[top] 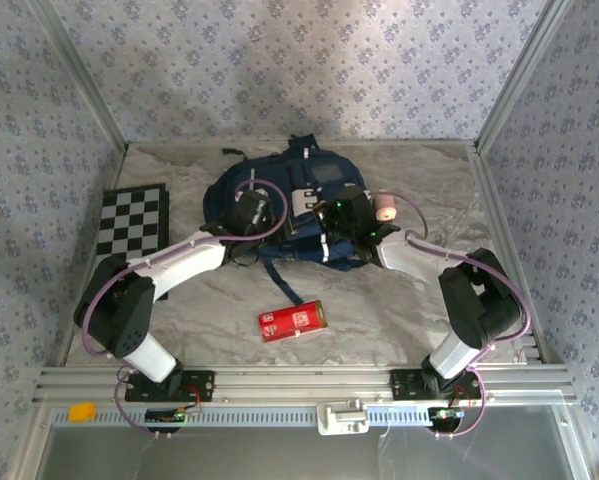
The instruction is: Pack the student bag
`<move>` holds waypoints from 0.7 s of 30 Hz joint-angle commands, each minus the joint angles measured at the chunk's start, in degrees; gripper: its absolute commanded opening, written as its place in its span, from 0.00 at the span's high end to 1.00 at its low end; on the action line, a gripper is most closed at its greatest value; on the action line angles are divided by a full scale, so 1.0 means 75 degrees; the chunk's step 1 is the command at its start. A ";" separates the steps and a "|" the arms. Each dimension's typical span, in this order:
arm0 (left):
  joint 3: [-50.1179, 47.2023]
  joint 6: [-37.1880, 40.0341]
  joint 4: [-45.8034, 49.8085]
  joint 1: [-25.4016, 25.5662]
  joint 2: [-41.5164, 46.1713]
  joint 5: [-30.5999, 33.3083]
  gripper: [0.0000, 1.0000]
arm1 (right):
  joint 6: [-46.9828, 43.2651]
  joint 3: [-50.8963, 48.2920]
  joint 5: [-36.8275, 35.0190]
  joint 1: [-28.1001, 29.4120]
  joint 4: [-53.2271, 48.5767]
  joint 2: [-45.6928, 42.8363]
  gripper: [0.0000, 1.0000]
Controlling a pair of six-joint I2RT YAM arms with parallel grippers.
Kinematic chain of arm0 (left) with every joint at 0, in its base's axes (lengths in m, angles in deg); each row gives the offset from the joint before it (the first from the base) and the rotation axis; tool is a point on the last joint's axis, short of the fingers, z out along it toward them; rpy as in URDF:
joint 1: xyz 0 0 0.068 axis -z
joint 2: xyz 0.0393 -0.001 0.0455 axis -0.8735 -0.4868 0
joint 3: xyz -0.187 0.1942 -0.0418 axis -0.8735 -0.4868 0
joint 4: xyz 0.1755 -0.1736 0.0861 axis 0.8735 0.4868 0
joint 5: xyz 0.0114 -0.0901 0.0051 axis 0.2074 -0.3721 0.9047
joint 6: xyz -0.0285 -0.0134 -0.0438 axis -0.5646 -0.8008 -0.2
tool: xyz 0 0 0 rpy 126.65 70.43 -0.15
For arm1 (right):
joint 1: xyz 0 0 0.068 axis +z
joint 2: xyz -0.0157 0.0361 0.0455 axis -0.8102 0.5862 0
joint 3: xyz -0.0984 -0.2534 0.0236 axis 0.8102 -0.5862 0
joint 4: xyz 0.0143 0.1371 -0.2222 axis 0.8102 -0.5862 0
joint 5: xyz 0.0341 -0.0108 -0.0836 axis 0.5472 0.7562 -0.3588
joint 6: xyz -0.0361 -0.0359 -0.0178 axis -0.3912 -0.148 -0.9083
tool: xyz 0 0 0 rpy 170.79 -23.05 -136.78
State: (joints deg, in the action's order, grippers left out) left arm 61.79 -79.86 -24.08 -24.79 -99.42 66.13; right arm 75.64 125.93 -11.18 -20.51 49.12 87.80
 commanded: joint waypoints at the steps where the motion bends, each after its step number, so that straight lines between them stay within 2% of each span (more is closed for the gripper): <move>1: 0.0292 -0.0105 0.0371 0.0285 0.0454 0.0117 0.32 | 0.0343 0.0104 0.0067 0.0147 0.1319 -0.0046 1.00; 5: 0.0671 -0.1267 0.2072 0.0867 0.0616 0.0994 0.26 | 0.0631 0.0086 -0.0075 0.0247 0.1428 0.0035 1.00; 8: 0.0776 -0.1777 0.2592 0.1046 0.0608 0.1047 0.22 | 0.0737 0.0035 -0.0161 0.0280 0.1449 0.0020 1.00; 11: 0.0973 -0.1810 0.2613 0.1183 0.0370 0.0856 0.18 | 0.0789 -0.0017 -0.0167 0.0289 0.1438 -0.0003 1.00; 14: 0.1492 -0.1752 0.3126 0.1202 -0.0029 0.1138 0.13 | 0.0906 -0.0076 -0.0173 0.0311 0.1487 0.0032 1.00; 18: 0.1677 -0.1678 0.2611 0.1141 -0.0401 0.1170 0.09 | 0.1063 -0.0117 -0.0173 0.0356 0.1695 0.0125 1.00; 21: 0.1650 -0.1253 0.1928 0.1095 -0.0646 0.1279 0.07 | 0.1150 -0.0082 -0.0101 0.0371 0.1740 0.0197 1.00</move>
State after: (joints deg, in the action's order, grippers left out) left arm 72.76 -91.53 -6.18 -16.18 -102.34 73.93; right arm 82.32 124.62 -12.90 -18.76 54.72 89.18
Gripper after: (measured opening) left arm 0.925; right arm 0.051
